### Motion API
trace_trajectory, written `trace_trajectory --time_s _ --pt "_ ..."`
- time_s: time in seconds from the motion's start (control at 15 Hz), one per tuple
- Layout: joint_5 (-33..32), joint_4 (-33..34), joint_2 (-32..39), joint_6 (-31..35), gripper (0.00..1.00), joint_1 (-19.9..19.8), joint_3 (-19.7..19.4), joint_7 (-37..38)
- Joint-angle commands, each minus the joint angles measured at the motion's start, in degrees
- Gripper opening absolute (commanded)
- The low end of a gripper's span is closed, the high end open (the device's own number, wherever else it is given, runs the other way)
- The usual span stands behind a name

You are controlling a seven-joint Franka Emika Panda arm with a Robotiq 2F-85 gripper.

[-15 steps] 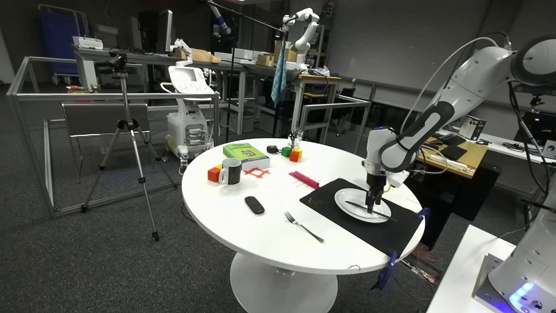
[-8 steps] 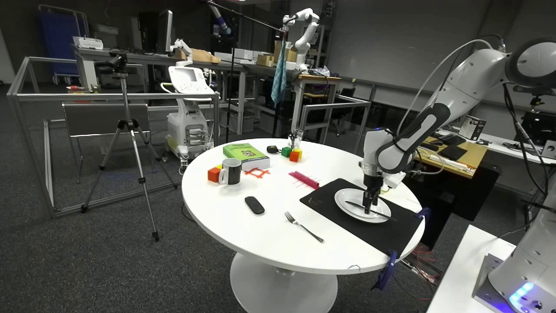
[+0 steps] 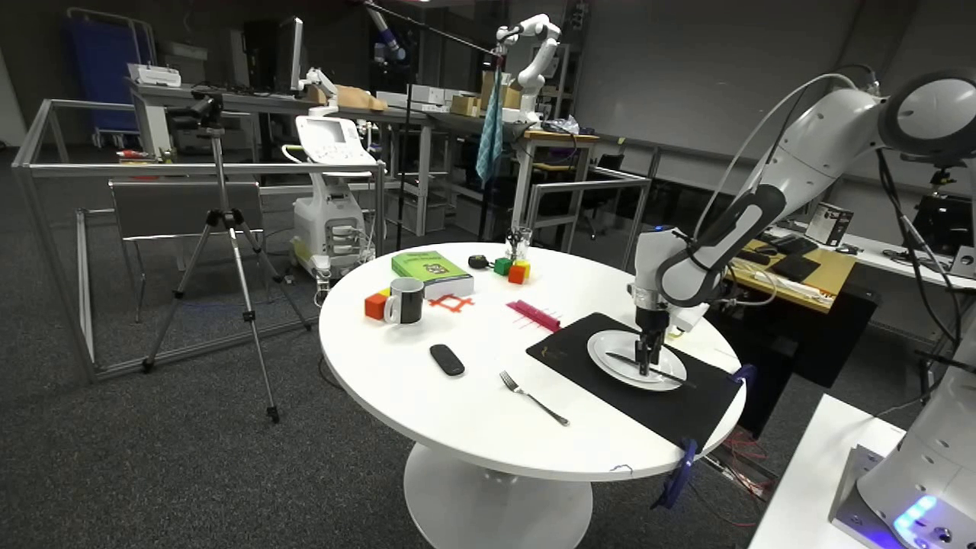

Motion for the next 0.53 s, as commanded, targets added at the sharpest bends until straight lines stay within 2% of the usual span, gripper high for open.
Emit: trace_trajectory --time_s 0.0,0.2,0.33,0.47 --pt "-1.9 1.4 0.9 -0.4 0.37 0.9 -1.0 2.1" --pt "-2.0 1.7 0.9 -0.5 0.12 0.9 -0.9 2.0" --pt "-2.1 1.8 0.7 -0.5 0.01 1.0 -1.0 2.2" --pt "-2.2 1.7 0.4 -0.5 0.03 1.1 -1.0 2.3"
